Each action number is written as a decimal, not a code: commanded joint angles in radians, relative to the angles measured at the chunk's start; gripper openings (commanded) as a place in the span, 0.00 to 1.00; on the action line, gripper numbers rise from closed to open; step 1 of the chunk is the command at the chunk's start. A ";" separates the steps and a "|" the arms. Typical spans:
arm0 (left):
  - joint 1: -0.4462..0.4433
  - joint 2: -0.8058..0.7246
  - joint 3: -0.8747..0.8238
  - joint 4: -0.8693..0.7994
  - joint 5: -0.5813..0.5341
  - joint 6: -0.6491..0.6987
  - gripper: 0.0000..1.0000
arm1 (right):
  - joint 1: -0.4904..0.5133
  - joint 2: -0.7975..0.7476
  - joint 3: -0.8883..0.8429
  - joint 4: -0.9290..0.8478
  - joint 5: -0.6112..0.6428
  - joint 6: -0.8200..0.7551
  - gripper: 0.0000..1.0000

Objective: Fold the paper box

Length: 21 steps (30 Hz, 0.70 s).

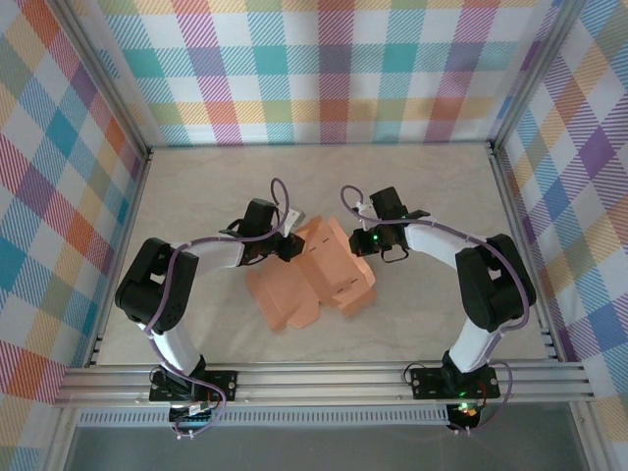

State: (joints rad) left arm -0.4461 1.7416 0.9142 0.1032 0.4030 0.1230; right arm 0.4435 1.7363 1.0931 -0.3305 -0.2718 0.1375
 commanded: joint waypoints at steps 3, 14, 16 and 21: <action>-0.013 -0.022 -0.002 -0.013 -0.001 0.015 0.25 | -0.013 0.030 0.087 -0.138 -0.066 -0.100 0.00; -0.011 -0.014 0.008 -0.047 -0.003 0.035 0.25 | -0.055 0.110 0.240 -0.329 -0.129 -0.258 0.00; -0.013 -0.009 0.013 -0.058 -0.004 0.039 0.25 | -0.059 0.123 0.260 -0.348 -0.133 -0.276 0.00; -0.013 0.009 0.026 -0.079 0.001 0.049 0.18 | -0.069 0.144 0.284 -0.361 -0.143 -0.285 0.00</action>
State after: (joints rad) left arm -0.4496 1.7420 0.9150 0.0544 0.3996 0.1467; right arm 0.3843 1.8614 1.3460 -0.6392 -0.3763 -0.1043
